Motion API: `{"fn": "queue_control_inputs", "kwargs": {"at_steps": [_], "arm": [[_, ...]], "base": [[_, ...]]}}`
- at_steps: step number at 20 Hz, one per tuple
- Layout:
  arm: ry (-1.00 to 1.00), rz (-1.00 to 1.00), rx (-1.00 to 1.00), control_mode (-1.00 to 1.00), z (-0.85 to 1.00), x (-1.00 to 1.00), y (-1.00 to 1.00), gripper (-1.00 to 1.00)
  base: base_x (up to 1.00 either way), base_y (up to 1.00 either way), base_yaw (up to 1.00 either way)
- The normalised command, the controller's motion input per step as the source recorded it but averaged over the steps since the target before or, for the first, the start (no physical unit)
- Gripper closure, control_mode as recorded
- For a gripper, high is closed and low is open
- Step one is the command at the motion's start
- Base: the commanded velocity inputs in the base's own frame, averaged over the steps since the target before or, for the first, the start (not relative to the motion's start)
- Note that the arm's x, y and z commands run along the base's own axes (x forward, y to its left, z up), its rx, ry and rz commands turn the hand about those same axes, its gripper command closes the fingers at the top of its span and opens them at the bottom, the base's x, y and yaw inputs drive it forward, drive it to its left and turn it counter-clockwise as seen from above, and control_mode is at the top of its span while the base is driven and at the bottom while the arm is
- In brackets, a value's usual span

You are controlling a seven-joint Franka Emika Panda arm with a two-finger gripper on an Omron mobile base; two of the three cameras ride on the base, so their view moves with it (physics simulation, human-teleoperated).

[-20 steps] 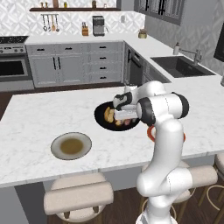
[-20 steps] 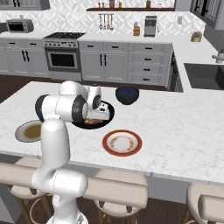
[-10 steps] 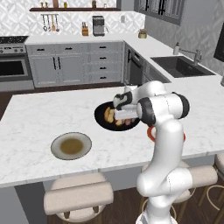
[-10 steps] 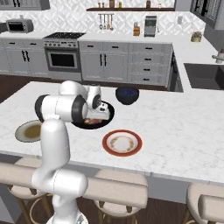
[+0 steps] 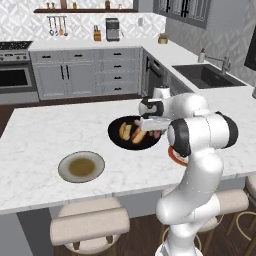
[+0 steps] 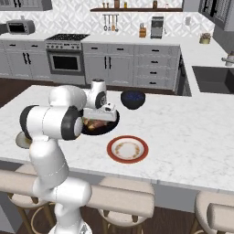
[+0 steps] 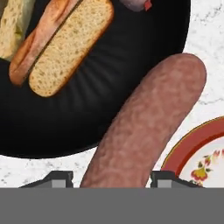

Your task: Place one bun and one sausage from the bowl on each plate.

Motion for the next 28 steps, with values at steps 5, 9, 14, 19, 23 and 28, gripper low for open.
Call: {"fn": "queue_control_inputs", "kwargs": {"at_steps": [5, 9, 14, 19, 23, 28], "arm": [[-0.08, 0.03, 0.0, -1.0, 0.4, -1.0, -0.84, 1.0], [0.0, 0.0, 0.0, -1.0, 0.13, -0.88, -0.73, 1.0], [0.0, 0.04, 0.0, -1.0, -0.27, -0.12, -0.45, 1.0], [0.0, 0.11, 0.0, -1.0, -0.59, 0.54, -0.1, 1.0], [-0.01, 0.06, -0.01, -1.0, -0.51, 0.12, 0.0, 1.0], [-0.02, 0.0, 0.0, -1.0, -0.13, 0.06, -0.05, 1.0]], "base": [[0.0, 0.0, 0.0], [0.0, 0.0, 0.0], [0.0, 0.0, 0.0], [0.0, 0.0, 0.0], [0.0, 0.0, 0.0], [0.0, 0.0, 0.0]]}}
